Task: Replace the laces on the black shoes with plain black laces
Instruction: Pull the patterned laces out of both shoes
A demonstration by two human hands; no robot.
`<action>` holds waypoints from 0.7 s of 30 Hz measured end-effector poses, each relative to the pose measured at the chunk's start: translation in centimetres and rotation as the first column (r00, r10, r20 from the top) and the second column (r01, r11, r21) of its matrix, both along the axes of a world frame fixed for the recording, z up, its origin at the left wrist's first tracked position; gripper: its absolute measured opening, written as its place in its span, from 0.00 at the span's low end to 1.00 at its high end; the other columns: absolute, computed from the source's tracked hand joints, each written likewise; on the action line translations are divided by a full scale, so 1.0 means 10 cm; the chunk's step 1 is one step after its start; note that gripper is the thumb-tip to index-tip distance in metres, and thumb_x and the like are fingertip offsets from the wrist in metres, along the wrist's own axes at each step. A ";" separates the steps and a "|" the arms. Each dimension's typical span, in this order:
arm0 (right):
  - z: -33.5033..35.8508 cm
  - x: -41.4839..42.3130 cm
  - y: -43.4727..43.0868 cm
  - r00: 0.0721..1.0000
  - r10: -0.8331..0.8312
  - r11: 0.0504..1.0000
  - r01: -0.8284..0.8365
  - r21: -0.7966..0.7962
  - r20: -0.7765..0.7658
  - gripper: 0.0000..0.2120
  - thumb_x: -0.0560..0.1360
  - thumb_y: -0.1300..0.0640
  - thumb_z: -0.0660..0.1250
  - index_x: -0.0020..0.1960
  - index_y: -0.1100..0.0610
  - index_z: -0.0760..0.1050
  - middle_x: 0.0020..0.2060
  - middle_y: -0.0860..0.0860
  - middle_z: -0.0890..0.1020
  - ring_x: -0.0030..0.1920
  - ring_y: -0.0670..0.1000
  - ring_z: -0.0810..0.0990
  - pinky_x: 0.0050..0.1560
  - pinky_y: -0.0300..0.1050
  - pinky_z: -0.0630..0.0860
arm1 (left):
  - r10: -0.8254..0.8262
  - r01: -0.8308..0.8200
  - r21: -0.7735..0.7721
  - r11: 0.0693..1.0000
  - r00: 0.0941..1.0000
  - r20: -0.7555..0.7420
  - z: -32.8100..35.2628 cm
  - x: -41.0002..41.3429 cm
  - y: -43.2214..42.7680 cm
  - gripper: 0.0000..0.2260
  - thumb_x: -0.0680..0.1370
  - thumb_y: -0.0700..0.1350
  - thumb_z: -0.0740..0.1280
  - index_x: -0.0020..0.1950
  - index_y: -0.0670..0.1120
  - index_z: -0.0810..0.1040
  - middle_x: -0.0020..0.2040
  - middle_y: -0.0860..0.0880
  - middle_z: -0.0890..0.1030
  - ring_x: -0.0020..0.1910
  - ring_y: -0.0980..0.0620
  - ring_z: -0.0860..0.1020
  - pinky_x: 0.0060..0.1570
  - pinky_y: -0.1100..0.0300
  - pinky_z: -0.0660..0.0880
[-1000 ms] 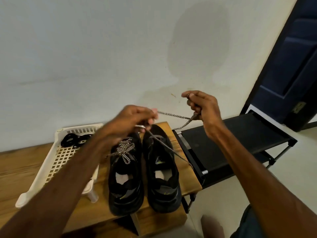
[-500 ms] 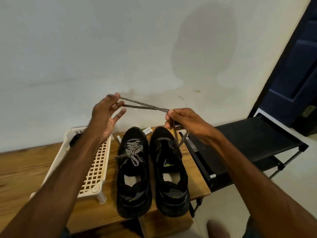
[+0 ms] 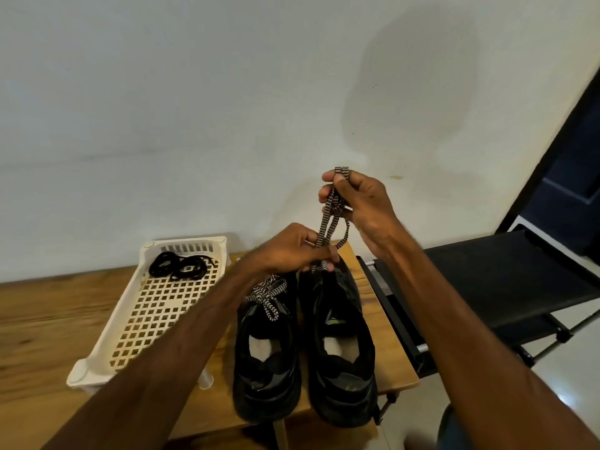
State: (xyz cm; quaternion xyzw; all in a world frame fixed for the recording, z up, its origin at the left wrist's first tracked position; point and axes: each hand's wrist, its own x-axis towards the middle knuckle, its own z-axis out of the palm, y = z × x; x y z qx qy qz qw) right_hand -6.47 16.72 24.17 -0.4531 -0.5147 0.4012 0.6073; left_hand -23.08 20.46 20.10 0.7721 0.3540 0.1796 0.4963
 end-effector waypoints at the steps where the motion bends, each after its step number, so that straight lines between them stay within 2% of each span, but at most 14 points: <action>1: -0.04 0.02 0.04 0.994 -0.069 0.998 0.068 0.007 0.090 0.10 0.85 0.59 0.61 0.56 0.57 0.81 0.41 0.51 0.85 0.45 0.46 0.84 0.51 0.45 0.81 | 0.108 -0.107 -0.018 0.994 0.994 0.026 0.05 -0.06 0.06 0.06 0.80 0.45 0.71 0.50 0.44 0.86 0.44 0.45 0.88 0.27 0.56 0.76 0.27 0.66 0.71; 3: -0.14 0.03 0.12 0.958 -0.157 0.988 0.155 0.025 0.241 0.10 0.85 0.60 0.62 0.56 0.58 0.83 0.41 0.51 0.87 0.44 0.43 0.84 0.50 0.38 0.79 | 0.367 -0.353 -0.107 0.929 0.915 0.166 0.14 -0.21 0.20 0.05 0.79 0.40 0.72 0.53 0.40 0.84 0.43 0.42 0.87 0.28 0.54 0.81 0.28 0.66 0.76; 4: -0.19 0.01 0.15 0.940 -0.172 0.985 0.172 0.027 0.294 0.10 0.84 0.61 0.63 0.56 0.59 0.83 0.42 0.51 0.87 0.46 0.43 0.85 0.53 0.37 0.78 | 0.456 -0.427 -0.164 0.889 0.856 0.244 0.18 -0.26 0.26 0.07 0.78 0.38 0.73 0.55 0.38 0.83 0.43 0.41 0.87 0.32 0.52 0.84 0.32 0.65 0.80; 5: -0.25 -0.02 0.18 0.922 -0.182 0.983 0.184 0.026 0.343 0.10 0.83 0.61 0.64 0.57 0.59 0.84 0.44 0.50 0.87 0.48 0.44 0.85 0.55 0.37 0.78 | 0.499 -0.457 -0.201 0.866 0.813 0.301 0.20 -0.28 0.31 0.09 0.77 0.36 0.73 0.56 0.37 0.82 0.43 0.41 0.87 0.36 0.49 0.86 0.36 0.64 0.81; 7: -0.33 -0.11 0.26 0.887 -0.194 0.979 0.204 0.022 0.420 0.09 0.82 0.62 0.66 0.57 0.58 0.84 0.46 0.48 0.87 0.49 0.44 0.85 0.53 0.36 0.78 | 0.492 -0.457 -0.183 0.871 0.808 0.324 0.19 -0.24 0.35 0.10 0.78 0.32 0.71 0.59 0.36 0.82 0.45 0.40 0.87 0.41 0.48 0.87 0.41 0.64 0.82; 9: -0.41 -0.18 0.34 0.860 -0.175 0.977 0.211 -0.022 0.479 0.08 0.81 0.61 0.67 0.57 0.58 0.84 0.45 0.50 0.86 0.46 0.47 0.85 0.49 0.39 0.79 | 0.475 -0.468 -0.092 0.879 0.844 0.247 0.11 -0.15 0.37 0.14 0.77 0.30 0.70 0.62 0.37 0.81 0.51 0.40 0.86 0.46 0.50 0.86 0.46 0.61 0.83; 10: -0.45 -0.20 0.37 0.840 -0.138 0.978 0.198 -0.060 0.525 0.08 0.82 0.60 0.67 0.57 0.60 0.83 0.45 0.52 0.86 0.46 0.51 0.85 0.49 0.43 0.80 | 0.465 -0.470 -0.017 0.883 0.868 0.174 0.05 -0.12 0.39 0.16 0.77 0.31 0.70 0.64 0.38 0.80 0.55 0.40 0.85 0.50 0.50 0.85 0.52 0.58 0.83; 12: -0.50 -0.23 0.43 0.762 -0.027 0.979 0.151 -0.137 0.648 0.09 0.83 0.59 0.65 0.53 0.64 0.80 0.45 0.58 0.84 0.47 0.58 0.83 0.50 0.52 0.78 | 0.416 -0.411 0.140 0.901 0.910 -0.001 -0.03 -0.09 0.44 0.20 0.77 0.33 0.70 0.69 0.40 0.78 0.64 0.42 0.82 0.60 0.48 0.81 0.64 0.52 0.78; 14: -0.53 -0.24 0.47 0.676 0.061 0.972 0.128 -0.198 0.734 0.12 0.84 0.60 0.62 0.48 0.66 0.78 0.42 0.59 0.81 0.45 0.59 0.80 0.46 0.51 0.74 | 0.359 -0.325 0.225 0.919 0.923 -0.135 -0.06 -0.08 0.46 0.23 0.79 0.35 0.68 0.74 0.40 0.73 0.72 0.43 0.76 0.68 0.46 0.77 0.71 0.52 0.72; 16: -0.56 -0.22 0.48 0.610 0.083 0.962 0.158 -0.223 0.788 0.14 0.83 0.61 0.62 0.43 0.67 0.78 0.38 0.58 0.81 0.41 0.58 0.79 0.43 0.51 0.72 | 0.375 -0.290 0.342 0.894 0.901 -0.218 -0.08 -0.10 0.47 0.23 0.80 0.34 0.65 0.76 0.41 0.71 0.75 0.43 0.72 0.70 0.45 0.75 0.72 0.54 0.69; 17: -0.58 -0.20 0.48 0.584 0.072 0.958 0.184 -0.218 0.809 0.14 0.82 0.59 0.64 0.42 0.66 0.80 0.38 0.58 0.83 0.40 0.58 0.81 0.44 0.52 0.75 | 0.401 -0.287 0.401 0.870 0.886 -0.235 -0.09 -0.13 0.47 0.22 0.81 0.34 0.64 0.76 0.42 0.71 0.75 0.43 0.72 0.70 0.44 0.75 0.71 0.54 0.69; 19: -0.62 -0.16 0.46 0.536 -0.025 0.946 0.287 -0.154 0.844 0.12 0.79 0.52 0.72 0.42 0.59 0.85 0.39 0.56 0.86 0.40 0.55 0.83 0.45 0.52 0.80 | 0.438 -0.298 0.456 0.839 0.866 -0.240 -0.11 -0.19 0.46 0.21 0.81 0.36 0.64 0.74 0.44 0.74 0.73 0.43 0.74 0.67 0.43 0.77 0.71 0.52 0.70; 21: -0.62 -0.14 0.39 0.526 -0.153 0.916 0.393 -0.079 0.836 0.11 0.74 0.47 0.77 0.43 0.54 0.87 0.40 0.51 0.87 0.41 0.51 0.84 0.45 0.50 0.82 | 0.463 -0.291 0.494 0.819 0.844 -0.272 -0.14 -0.27 0.41 0.19 0.81 0.41 0.66 0.73 0.47 0.76 0.71 0.45 0.77 0.65 0.43 0.78 0.69 0.49 0.72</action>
